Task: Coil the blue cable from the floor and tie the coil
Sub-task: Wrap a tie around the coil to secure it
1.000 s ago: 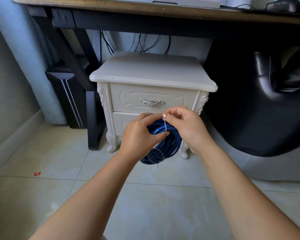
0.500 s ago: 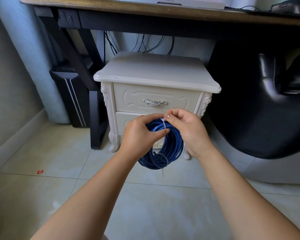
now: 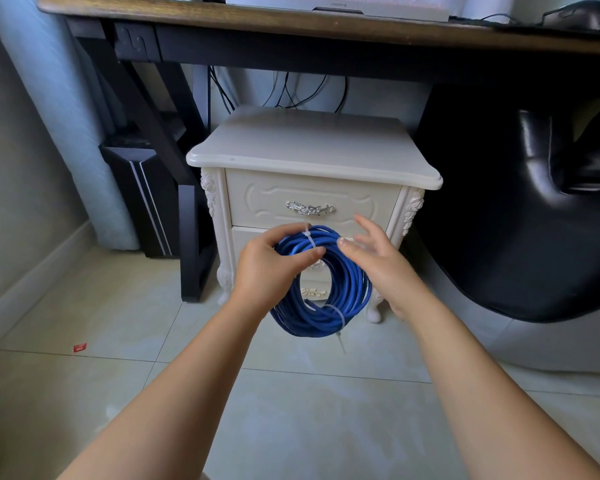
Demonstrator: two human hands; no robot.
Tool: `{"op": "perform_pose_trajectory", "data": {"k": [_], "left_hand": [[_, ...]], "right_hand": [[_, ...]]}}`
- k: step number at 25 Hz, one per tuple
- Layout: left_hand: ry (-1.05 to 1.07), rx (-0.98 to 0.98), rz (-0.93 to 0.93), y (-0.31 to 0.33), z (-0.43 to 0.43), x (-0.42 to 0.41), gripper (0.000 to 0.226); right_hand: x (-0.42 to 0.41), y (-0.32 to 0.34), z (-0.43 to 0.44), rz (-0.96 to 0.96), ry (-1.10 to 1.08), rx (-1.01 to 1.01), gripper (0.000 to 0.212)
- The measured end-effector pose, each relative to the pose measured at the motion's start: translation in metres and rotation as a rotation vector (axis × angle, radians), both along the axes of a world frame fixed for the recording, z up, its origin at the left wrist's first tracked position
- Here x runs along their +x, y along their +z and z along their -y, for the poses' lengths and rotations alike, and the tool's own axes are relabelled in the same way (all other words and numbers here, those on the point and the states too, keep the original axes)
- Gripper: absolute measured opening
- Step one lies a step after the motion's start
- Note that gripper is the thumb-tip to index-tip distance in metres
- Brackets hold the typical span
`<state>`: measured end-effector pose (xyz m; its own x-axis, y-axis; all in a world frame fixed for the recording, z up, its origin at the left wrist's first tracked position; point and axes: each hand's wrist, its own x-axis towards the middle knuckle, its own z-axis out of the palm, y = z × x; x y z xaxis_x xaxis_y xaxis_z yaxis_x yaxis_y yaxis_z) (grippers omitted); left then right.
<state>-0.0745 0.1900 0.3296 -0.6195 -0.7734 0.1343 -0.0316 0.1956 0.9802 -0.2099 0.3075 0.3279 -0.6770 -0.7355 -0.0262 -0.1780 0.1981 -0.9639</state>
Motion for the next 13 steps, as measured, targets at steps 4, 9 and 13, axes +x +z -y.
{"op": "perform_pose_trajectory", "data": {"k": [4, 9, 13], "left_hand": [[0.03, 0.203, -0.114, 0.005, 0.007, -0.001, 0.046], [-0.103, 0.232, 0.085, 0.005, 0.027, -0.002, 0.067], [-0.053, 0.24, 0.274, -0.002, 0.044, 0.001, 0.044]], "right_hand": [[-0.007, -0.015, 0.0, 0.142, 0.062, 0.059, 0.071], [-0.017, -0.026, 0.023, 0.035, -0.109, -0.108, 0.049], [-0.023, -0.03, 0.047, 0.054, -0.07, -0.057, 0.039]]}}
